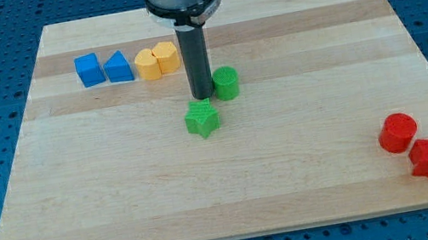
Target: Move the green star and green circle to the center
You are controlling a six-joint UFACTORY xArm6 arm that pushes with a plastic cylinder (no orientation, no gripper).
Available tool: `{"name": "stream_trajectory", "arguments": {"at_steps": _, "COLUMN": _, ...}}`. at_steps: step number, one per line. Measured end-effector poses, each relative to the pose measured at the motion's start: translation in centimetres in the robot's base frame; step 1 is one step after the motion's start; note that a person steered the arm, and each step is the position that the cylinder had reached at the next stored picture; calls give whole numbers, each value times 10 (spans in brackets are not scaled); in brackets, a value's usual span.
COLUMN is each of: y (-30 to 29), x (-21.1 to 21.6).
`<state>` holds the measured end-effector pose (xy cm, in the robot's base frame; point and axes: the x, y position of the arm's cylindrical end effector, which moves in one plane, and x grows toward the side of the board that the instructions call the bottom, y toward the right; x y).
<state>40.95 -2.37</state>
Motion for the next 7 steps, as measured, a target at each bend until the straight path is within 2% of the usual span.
{"name": "stream_trajectory", "arguments": {"at_steps": 2, "y": 6, "x": -15}}
{"name": "stream_trajectory", "arguments": {"at_steps": 4, "y": -69, "x": -3}}
{"name": "stream_trajectory", "arguments": {"at_steps": 5, "y": -84, "x": 30}}
{"name": "stream_trajectory", "arguments": {"at_steps": 6, "y": -66, "x": 81}}
{"name": "stream_trajectory", "arguments": {"at_steps": 7, "y": -39, "x": 90}}
